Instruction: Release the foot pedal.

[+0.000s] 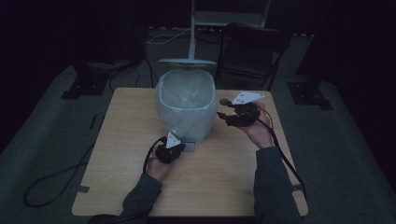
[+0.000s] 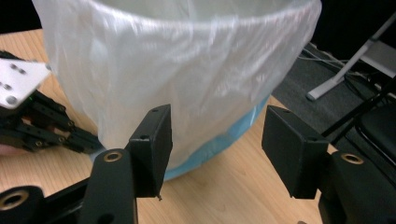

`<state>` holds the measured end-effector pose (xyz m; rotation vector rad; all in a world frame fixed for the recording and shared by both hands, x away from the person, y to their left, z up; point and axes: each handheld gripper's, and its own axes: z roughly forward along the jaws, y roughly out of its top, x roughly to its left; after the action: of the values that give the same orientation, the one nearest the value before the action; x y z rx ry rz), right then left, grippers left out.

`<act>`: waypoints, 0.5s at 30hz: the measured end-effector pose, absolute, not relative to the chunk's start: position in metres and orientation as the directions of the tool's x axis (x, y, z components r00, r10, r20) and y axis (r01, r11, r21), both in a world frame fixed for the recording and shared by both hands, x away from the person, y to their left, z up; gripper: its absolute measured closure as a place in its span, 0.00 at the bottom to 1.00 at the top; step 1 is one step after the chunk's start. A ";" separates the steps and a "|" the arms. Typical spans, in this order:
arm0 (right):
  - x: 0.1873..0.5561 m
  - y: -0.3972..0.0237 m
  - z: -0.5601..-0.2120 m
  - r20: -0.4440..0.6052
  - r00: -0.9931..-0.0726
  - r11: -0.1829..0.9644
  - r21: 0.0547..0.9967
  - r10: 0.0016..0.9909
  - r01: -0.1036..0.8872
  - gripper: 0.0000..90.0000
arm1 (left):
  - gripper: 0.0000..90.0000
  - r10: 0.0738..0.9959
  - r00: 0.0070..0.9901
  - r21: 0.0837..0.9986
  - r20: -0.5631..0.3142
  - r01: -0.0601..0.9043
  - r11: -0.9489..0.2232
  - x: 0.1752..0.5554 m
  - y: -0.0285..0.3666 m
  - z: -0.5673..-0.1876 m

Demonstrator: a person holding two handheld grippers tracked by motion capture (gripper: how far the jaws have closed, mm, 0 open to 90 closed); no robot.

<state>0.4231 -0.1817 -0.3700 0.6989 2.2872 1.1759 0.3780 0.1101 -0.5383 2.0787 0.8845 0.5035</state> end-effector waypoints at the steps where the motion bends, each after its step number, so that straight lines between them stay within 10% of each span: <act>1: 0.423 -0.183 -0.372 -0.173 -0.757 0.501 0.836 0.630 0.226 0.46 | 0.97 0.737 0.675 0.801 0.044 0.417 -0.430 0.378 0.110 -0.538; 15: 0.423 -0.191 -0.383 -0.162 -0.748 0.500 0.829 0.644 0.251 0.46 | 0.93 0.739 0.673 0.800 0.034 0.425 -0.423 0.378 0.112 -0.534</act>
<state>0.4233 -0.1915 -0.3827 0.7374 2.2916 1.1591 0.3782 0.1124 -0.5340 2.0730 0.8955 0.4919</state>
